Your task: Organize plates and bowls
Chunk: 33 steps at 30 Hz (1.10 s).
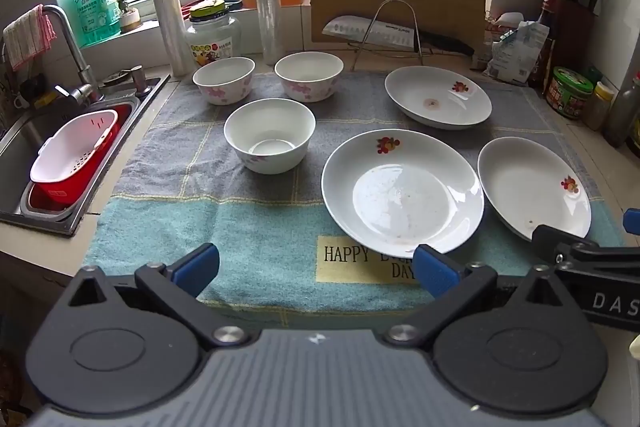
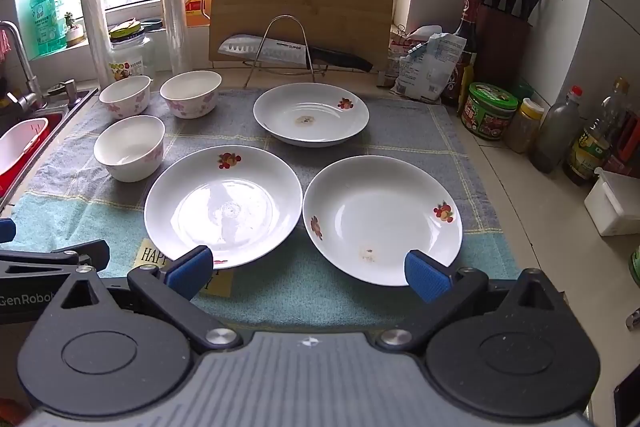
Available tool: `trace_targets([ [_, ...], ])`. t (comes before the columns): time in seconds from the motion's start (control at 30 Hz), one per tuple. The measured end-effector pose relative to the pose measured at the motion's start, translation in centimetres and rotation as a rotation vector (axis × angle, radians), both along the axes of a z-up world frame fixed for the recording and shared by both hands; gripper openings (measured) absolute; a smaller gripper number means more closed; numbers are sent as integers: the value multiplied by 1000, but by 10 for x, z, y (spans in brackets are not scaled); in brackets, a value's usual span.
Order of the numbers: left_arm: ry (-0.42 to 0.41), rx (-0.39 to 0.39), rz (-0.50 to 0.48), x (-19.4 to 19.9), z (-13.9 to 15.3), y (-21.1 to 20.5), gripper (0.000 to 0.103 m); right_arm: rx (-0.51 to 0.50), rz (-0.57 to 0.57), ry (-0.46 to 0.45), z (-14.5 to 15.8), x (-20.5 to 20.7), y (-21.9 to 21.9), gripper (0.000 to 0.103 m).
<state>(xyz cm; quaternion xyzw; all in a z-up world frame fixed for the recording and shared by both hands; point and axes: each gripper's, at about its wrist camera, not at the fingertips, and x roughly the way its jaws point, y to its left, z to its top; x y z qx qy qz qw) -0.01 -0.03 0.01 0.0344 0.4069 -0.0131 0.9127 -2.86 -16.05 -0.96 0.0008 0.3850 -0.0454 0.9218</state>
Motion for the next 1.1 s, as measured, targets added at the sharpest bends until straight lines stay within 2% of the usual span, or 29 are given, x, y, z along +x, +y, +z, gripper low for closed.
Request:
trace_targets([
  [1.1, 7, -13, 1, 3, -2, 1, 102, 3, -4, -7, 2, 1, -2, 103],
])
